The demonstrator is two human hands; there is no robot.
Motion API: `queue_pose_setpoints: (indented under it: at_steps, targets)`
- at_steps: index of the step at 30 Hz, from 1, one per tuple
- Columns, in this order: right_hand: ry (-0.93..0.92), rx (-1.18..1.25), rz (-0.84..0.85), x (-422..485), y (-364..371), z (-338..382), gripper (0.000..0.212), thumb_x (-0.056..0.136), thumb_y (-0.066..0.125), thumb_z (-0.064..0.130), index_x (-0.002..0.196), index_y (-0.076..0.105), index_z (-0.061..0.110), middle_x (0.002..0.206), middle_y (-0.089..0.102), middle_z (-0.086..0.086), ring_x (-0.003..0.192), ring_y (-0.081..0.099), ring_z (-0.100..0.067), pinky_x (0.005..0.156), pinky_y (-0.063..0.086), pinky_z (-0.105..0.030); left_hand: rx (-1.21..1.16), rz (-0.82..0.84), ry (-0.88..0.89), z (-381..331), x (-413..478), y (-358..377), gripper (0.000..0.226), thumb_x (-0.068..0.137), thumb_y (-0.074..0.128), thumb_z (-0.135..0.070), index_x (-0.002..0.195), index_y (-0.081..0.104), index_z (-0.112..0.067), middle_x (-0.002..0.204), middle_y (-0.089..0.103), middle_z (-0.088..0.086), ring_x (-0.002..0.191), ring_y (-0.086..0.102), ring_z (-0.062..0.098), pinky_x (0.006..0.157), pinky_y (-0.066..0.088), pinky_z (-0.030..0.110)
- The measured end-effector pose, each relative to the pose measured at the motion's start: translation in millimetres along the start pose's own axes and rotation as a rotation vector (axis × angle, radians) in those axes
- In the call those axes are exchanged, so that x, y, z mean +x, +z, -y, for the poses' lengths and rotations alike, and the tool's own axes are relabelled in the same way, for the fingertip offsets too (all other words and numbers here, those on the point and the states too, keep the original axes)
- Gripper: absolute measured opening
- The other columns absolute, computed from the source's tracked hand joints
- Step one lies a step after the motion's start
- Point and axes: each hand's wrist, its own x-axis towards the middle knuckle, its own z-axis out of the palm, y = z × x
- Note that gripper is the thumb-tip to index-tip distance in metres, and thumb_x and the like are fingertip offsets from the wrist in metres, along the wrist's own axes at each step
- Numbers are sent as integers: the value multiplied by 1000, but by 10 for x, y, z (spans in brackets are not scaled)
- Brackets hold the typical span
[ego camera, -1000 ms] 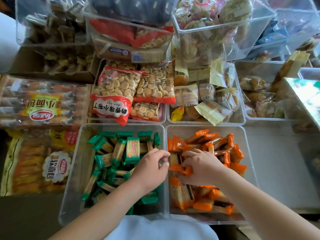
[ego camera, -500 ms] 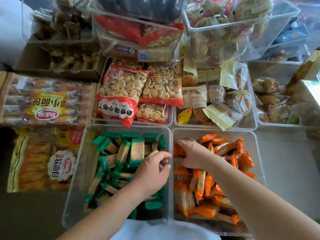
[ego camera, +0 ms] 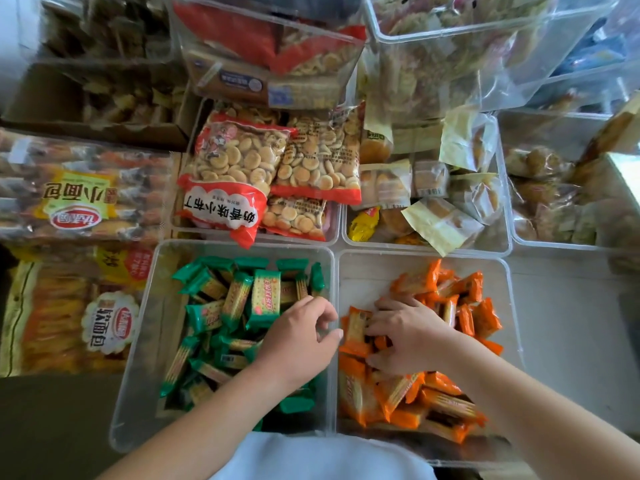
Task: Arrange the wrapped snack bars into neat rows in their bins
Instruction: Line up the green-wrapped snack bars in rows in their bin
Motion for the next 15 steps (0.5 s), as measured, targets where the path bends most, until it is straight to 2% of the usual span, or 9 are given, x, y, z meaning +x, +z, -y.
queue_pose_setpoints:
  at_steps: [2, 4, 8, 12, 15]
  targets:
    - [-6, 30, -44, -173, 78, -37, 64, 88, 47, 71, 142, 58, 40, 152, 48, 23, 156, 17, -12, 128, 2, -48, 30, -4, -18, -1, -5, 46, 21, 90, 71, -36, 80, 52, -35, 84, 57, -14, 76, 56, 5, 69, 52, 30]
    - [-2, 50, -95, -330, 130, -26, 64, 88, 41, 73, 142, 58, 42, 153, 44, 25, 157, 13, -11, 128, -2, -53, 39, -11, -21, -1, -9, 77, 24, 90, 70, -36, 76, 50, -33, 79, 57, -13, 75, 56, 6, 66, 50, 30]
    - [70, 92, -212, -610, 235, 47, 62, 86, 38, 74, 137, 61, 46, 157, 40, 24, 157, 15, -12, 128, 2, -58, 28, 3, -29, -3, -17, 83, 23, 92, 69, -34, 77, 51, -32, 79, 59, -10, 74, 57, 8, 66, 51, 32]
    - [112, 125, -332, -773, 380, 41, 53, 85, 47, 73, 125, 69, 47, 151, 51, 21, 152, 34, -16, 125, 17, -55, 24, 8, -39, -5, -42, 65, 23, 93, 69, -37, 78, 53, -31, 79, 60, -10, 74, 58, 8, 68, 54, 36]
    - [177, 146, -387, -852, 480, 29, 51, 87, 49, 72, 128, 67, 47, 154, 49, 19, 153, 34, -18, 124, 23, -56, 44, 8, -32, -16, -62, 54, 23, 94, 69, -36, 78, 53, -31, 79, 60, -10, 74, 58, 9, 67, 52, 33]
